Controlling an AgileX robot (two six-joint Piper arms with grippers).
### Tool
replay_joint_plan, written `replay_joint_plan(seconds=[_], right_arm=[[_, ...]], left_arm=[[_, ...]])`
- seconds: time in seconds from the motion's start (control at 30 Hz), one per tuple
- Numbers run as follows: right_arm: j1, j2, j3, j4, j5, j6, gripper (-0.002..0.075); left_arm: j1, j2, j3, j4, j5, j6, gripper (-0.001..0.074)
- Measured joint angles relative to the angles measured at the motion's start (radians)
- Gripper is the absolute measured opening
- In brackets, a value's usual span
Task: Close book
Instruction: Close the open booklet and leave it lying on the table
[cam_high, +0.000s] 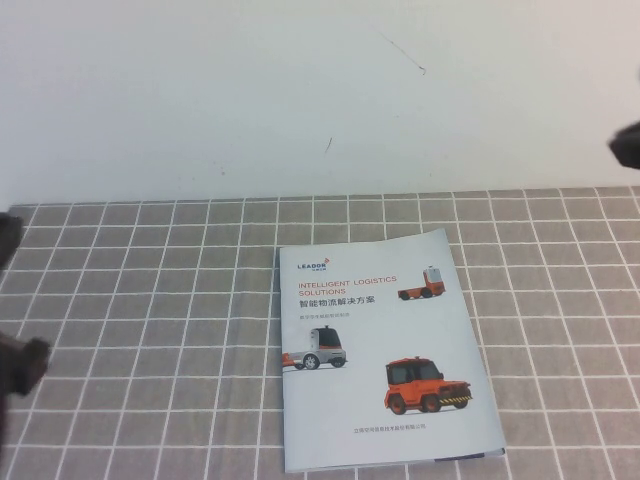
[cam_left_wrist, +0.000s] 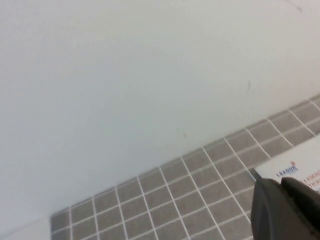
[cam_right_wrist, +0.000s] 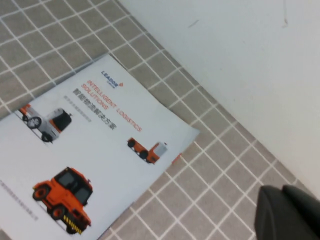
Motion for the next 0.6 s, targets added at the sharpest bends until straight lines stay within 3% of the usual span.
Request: replay_joint_plan(seconds=[0.17, 0.6], right_arm=[[0.0, -0.215, 0.214, -0.1, -0.033, 0.128, -0.0003], [0.0, -0.765, 0.712, -0.185, -0.129, 0.306, -0.0003]], left_arm=[[0.0, -0.175, 0.103, 0.102, -0.004, -0.089, -0.0004], [0.0, -0.487, 0.447, 0.113, -0.167, -0.196, -0.0004]])
